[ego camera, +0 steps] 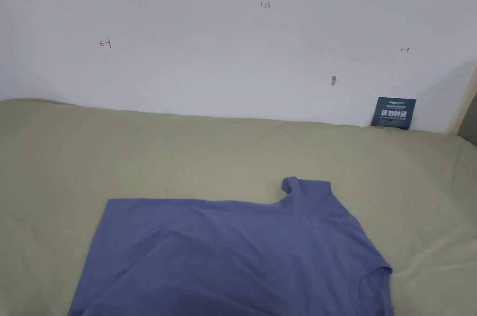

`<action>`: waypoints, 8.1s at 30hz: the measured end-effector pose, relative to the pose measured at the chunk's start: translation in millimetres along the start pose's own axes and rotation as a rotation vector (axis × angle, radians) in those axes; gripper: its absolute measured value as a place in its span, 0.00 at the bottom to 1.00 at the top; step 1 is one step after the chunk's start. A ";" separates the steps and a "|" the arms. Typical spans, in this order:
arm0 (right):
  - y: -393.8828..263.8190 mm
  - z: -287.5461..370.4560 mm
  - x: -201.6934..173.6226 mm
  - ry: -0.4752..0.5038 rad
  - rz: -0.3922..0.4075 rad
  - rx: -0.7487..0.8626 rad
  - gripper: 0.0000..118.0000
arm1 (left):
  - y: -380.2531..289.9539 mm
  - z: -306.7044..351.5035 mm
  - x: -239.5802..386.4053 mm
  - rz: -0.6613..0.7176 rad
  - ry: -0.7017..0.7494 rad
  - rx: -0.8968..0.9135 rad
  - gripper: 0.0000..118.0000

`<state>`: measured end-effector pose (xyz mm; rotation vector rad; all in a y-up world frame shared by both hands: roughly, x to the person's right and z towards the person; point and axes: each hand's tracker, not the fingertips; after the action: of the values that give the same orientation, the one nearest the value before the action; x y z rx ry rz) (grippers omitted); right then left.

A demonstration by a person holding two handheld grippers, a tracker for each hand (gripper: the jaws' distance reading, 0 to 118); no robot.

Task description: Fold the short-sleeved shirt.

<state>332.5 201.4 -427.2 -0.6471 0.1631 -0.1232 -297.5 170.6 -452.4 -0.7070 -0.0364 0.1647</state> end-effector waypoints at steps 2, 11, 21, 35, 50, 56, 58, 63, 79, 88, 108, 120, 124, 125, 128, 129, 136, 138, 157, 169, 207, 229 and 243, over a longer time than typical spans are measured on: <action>7.9 6.3 -22.2 -0.040 0.082 0.043 0.75 | 9.7 17.4 16.6 -0.036 -0.008 0.076 0.87; -18.1 13.9 -126.4 -0.140 0.132 0.167 0.25 | -26.6 32.3 122.7 -0.109 0.045 0.172 0.36; -128.0 24.6 -175.7 -0.022 0.082 -0.026 0.01 | -139.7 45.3 162.8 -0.144 -0.032 -0.042 0.00; -100.2 11.8 -93.9 -0.210 0.006 0.000 0.07 | -26.8 -73.9 50.5 0.136 0.265 -0.028 0.94; -101.9 -106.7 -33.8 -0.296 -0.052 -0.254 0.69 | -37.6 -82.2 66.2 -0.049 0.170 -0.062 0.00; -89.8 -107.0 -53.3 -0.322 -0.051 -0.220 0.04 | -40.8 -98.9 45.5 -0.037 0.156 -0.065 0.00; -82.8 -95.9 -58.6 -0.310 -0.006 -0.188 0.04 | -45.1 -86.2 55.6 -0.045 0.154 -0.058 0.00; -59.0 -64.8 -65.3 -0.303 0.009 -0.092 0.04 | -35.6 -61.0 59.3 -0.054 0.154 -0.002 0.00; 16.5 -61.8 -39.1 -0.270 -0.011 -0.036 0.04 | 30.9 -58.7 67.0 -0.156 0.116 0.053 0.00; 94.0 -148.3 4.5 -0.178 -0.037 -0.203 0.04 | 78.5 -128.8 54.7 -0.171 0.116 -0.066 0.00; 71.7 -104.9 -57.9 -0.121 0.138 0.137 0.69 | 60.0 -93.3 77.7 -0.034 0.085 0.075 0.83; -80.5 -57.0 -125.1 0.001 0.069 0.054 0.01 | -72.8 -24.8 104.5 -0.046 0.061 0.071 0.00; -77.3 -61.6 -115.8 -0.041 0.096 0.040 0.01 | -57.6 -44.5 84.5 0.028 0.158 0.044 0.00; -73.4 -64.8 -109.8 -0.046 0.096 0.036 0.01 | -46.1 -53.7 83.4 0.022 0.170 0.056 0.13; -61.7 -71.7 -91.5 -0.090 0.072 0.046 0.01 | -14.0 -94.4 71.3 0.021 0.195 0.049 0.81; -58.7 -74.8 -84.3 -0.102 0.052 0.042 0.01 | -8.1 -110.7 70.9 0.027 0.193 0.029 0.84; -51.0 -97.2 -32.4 -0.221 -0.039 -0.008 0.13 | 2.9 -208.2 62.1 -0.024 0.193 -0.226 0.50; -50.6 -110.3 -16.7 -0.222 -0.071 -0.038 0.23 | -0.9 -193.5 60.1 0.040 0.118 -0.155 0.43; -8.2 -240.3 38.0 -0.112 -0.066 -0.234 0.54 | 5.3 -181.0 69.8 -0.042 0.080 -0.182 0.08; -13.0 -172.1 13.1 -0.049 -0.097 -0.077 0.08 | 14.1 -157.7 64.4 -0.063 0.038 -0.139 0.08; -29.4 58.9 -20.6 -0.086 0.060 -0.121 0.49 | -51.0 36.7 50.7 -0.046 -0.043 -0.123 0.75; -93.7 21.7 -156.5 -0.032 0.004 -0.028 0.01 | -75.8 41.8 160.3 -0.128 -0.079 0.013 0.00; -41.6 -27.1 -82.4 -0.167 -0.006 -0.055 0.01 | 90.3 -220.4 70.0 -0.137 0.120 -0.386 0.98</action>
<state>244.0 166.1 -414.0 -0.7095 0.0040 -0.0705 -221.3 107.6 -680.1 -1.0946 -0.0018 -0.0184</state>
